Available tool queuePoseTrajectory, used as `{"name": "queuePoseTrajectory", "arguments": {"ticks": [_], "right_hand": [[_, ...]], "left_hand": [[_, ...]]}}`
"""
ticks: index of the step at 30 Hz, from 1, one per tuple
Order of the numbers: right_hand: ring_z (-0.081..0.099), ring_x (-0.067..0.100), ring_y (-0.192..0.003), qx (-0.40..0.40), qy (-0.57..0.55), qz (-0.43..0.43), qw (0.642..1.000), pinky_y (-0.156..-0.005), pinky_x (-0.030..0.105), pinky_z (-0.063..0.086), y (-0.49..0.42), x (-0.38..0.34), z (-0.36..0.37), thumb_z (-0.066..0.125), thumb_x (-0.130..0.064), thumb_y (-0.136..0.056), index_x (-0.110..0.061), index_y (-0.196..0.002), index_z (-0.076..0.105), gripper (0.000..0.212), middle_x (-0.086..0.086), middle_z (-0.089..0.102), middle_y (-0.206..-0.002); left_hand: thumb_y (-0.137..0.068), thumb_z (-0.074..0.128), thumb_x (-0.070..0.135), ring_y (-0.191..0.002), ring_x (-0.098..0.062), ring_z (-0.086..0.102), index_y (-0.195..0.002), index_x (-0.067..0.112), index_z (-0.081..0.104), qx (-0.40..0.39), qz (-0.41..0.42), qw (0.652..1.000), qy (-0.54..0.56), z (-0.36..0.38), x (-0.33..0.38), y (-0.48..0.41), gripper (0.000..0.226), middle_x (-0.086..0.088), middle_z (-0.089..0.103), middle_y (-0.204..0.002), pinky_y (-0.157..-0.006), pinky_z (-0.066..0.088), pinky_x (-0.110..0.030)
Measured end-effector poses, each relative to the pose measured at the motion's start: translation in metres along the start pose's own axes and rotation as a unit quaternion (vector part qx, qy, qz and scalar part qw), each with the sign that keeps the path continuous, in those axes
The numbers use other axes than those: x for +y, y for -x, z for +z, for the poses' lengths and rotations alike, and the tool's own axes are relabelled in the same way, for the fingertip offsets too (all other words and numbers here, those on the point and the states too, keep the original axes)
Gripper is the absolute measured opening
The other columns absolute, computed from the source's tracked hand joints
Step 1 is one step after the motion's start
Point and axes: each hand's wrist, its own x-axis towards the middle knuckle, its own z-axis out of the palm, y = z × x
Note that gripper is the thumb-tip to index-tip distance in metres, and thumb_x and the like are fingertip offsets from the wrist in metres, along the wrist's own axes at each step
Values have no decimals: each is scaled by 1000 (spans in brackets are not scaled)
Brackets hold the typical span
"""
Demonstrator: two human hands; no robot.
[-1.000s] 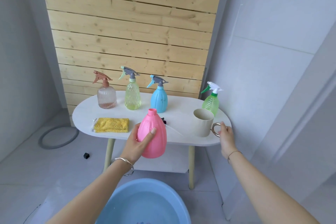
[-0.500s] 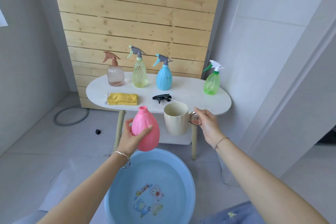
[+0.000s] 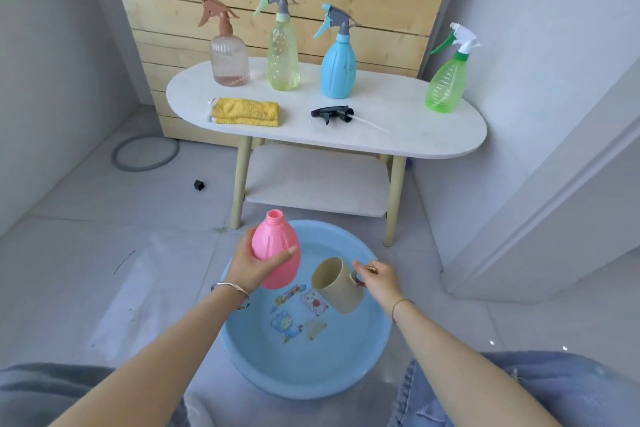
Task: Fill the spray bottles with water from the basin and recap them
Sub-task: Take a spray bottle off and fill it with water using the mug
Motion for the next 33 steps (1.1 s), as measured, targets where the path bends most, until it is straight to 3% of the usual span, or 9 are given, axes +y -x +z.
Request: {"name": "queuePoseTrajectory", "arguments": {"ticks": [4,7,11,17,28,33], "right_hand": [[37,9,-51,-33,82,-5,996,-47,19,26,-7,26,10,57,-27,-92,-14,-65,35,37,-3,38,-59],[35,16,-61,-57,141,-12,988,-55,28,27,-10,43,20,55,-32,-93,-11,-71,42,33,3,40,-67],[34,17,-62,-72,182,-5,981,-54,28,26,-15,63,31,54,-33,-93,-11,-71,41,34,2,39,-66],[27,15,-58,-62,152,4,986,-52,28,22,-18,77,41,55,-30,-93,-17,-64,28,42,-1,32,-62],[26,15,-56,-42,146,25,988,-49,27,19,-24,82,59,54,-24,-94,-16,-62,27,43,-1,31,-59],[24,16,-58,-45,141,28,989,-51,29,19,-25,83,68,54,-22,-93,-16,-63,26,41,-1,28,-61]], "left_hand": [[-39,78,61,-95,-6,59,-121,31,50,-1,-27,1000,-5,2,-20,-2,91,9,60,-109,-67,47,-18],[-39,77,63,-97,-7,59,-118,34,48,-5,-33,999,-11,3,-28,-3,89,11,60,-108,-68,48,-18],[-42,76,65,-97,-7,59,-111,41,48,-10,-36,999,-22,1,-38,-8,78,12,60,-107,-69,48,-19],[-43,77,65,-100,-11,60,-125,29,48,-1,-52,998,-28,-4,-59,-13,94,7,60,-113,-72,48,-20],[-42,75,67,-102,-10,59,-116,41,46,22,-64,998,-18,-10,-70,-19,83,12,59,-111,-80,50,-29],[-43,76,66,-103,-11,58,-124,34,47,35,-65,997,-6,-12,-75,-19,92,9,58,-115,-78,49,-26]]}}
